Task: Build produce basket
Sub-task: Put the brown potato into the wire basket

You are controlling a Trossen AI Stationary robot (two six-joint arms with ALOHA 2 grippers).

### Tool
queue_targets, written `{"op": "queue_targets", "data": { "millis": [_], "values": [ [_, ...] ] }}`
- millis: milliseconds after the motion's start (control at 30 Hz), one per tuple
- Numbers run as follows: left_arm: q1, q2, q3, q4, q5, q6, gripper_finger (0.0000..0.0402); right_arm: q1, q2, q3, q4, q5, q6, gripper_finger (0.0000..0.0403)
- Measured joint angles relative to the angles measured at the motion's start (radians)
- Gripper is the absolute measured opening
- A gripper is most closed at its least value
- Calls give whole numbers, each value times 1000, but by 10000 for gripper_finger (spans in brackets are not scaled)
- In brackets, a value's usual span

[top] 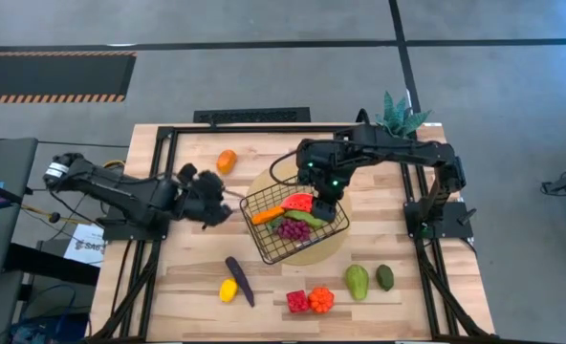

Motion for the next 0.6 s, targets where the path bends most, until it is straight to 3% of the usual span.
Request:
{"op": "queue_targets", "data": {
  "millis": [167, 433, 600],
  "values": [
    [110, 0, 1, 38, 103, 92, 113, -22, 4, 0, -15, 28, -49, 145],
    [302, 0, 2, 39, 158, 183, 197, -49, 7, 0, -124, 26, -86, 154],
    [480, 0, 2, 68, 317, 184, 231, -60, -2, 0, -120, 19, -103, 154]
  ]
}}
